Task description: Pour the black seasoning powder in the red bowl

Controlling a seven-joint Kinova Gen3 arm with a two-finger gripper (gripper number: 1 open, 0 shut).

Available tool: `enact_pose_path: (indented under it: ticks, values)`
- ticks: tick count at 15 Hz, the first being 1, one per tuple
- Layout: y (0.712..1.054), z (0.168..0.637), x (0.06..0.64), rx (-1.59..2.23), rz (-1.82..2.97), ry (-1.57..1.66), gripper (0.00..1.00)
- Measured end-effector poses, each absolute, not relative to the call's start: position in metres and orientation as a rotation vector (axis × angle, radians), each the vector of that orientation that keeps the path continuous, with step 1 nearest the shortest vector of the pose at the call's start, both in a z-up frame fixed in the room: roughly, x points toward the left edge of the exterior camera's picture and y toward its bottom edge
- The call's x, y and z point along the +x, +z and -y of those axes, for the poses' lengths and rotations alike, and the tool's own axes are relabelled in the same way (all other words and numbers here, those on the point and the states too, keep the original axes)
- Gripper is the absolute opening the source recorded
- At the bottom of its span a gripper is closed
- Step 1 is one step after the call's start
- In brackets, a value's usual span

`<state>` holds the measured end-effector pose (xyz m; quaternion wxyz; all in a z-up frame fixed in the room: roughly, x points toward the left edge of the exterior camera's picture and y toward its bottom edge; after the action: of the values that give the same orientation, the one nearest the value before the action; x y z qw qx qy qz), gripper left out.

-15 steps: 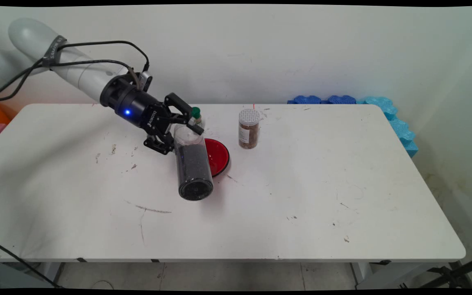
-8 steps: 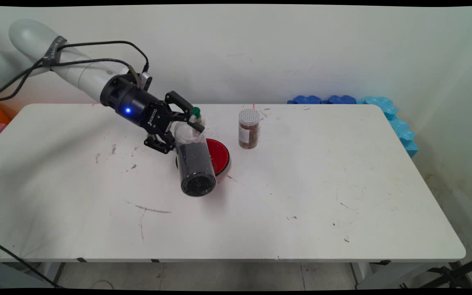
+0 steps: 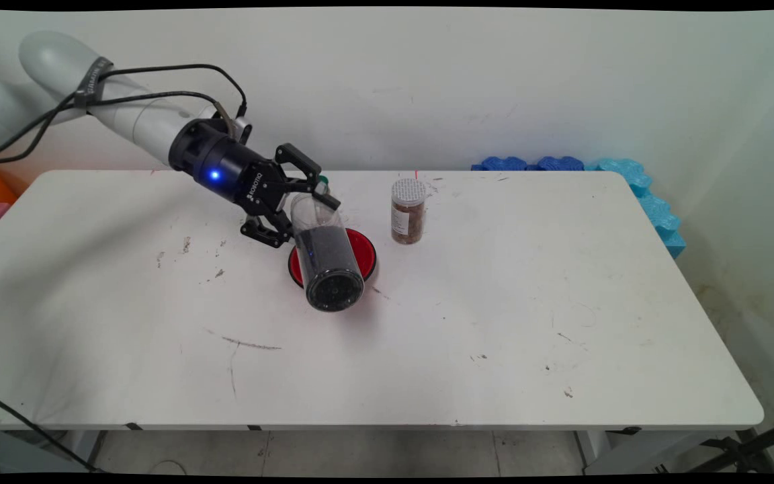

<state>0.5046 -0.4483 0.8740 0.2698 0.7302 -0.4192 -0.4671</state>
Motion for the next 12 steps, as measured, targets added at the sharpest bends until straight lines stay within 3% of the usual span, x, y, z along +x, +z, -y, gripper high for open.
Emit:
enact_pose_path:
  ticks: [12]
  values:
    - [0.8811, 0.4478, 0.5059, 1.997, 1.041, -1.329, 0.00]
